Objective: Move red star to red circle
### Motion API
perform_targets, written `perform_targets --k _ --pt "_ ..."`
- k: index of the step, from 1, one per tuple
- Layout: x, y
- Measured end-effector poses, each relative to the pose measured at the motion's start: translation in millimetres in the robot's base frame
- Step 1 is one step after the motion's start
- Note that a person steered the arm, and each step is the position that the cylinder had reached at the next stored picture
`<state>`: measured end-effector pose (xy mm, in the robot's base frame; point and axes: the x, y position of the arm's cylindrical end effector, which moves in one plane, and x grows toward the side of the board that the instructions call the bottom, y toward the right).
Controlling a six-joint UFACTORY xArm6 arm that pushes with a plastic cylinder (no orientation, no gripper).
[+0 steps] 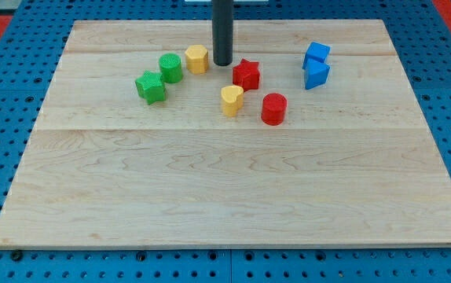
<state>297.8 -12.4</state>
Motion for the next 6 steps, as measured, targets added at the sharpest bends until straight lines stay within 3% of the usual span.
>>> perform_targets --k 6 --pt "32 24"
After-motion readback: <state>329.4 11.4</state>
